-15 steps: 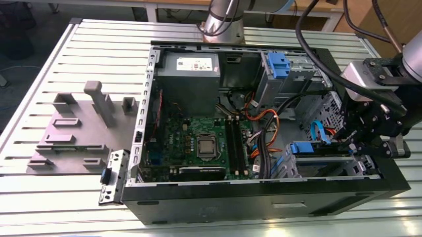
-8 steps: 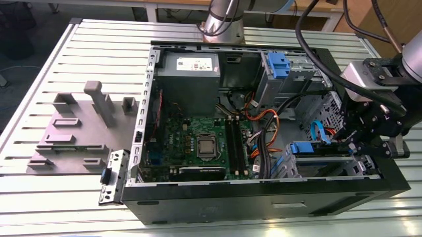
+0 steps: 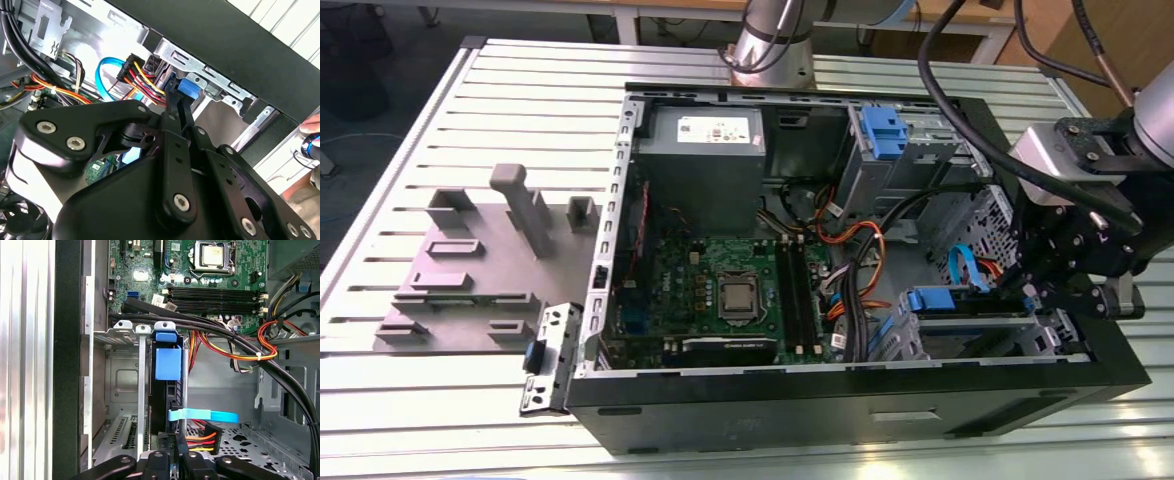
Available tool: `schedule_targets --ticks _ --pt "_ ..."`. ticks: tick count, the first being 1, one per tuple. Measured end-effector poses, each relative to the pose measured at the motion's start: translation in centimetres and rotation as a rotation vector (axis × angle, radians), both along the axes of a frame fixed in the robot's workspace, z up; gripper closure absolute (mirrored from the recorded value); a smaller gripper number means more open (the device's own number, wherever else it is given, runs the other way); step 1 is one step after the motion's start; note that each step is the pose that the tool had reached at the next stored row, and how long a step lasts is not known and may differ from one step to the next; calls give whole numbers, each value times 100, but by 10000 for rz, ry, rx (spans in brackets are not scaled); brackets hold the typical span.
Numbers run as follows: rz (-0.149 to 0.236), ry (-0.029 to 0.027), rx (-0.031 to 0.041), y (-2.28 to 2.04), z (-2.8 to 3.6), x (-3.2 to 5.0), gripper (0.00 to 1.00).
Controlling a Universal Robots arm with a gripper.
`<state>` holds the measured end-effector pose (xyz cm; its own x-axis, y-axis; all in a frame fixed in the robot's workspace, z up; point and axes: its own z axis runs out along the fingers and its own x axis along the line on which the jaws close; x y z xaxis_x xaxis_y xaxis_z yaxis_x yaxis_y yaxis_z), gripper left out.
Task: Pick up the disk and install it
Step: 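Insert the second disk wire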
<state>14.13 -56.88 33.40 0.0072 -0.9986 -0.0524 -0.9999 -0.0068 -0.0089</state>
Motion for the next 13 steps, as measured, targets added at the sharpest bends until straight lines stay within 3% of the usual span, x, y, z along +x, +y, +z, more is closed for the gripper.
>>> schedule_targets --ticks 5,13 --pt "0 0 2 0 40 0 84" --pt "-2 0 2 8 36 -48 84"
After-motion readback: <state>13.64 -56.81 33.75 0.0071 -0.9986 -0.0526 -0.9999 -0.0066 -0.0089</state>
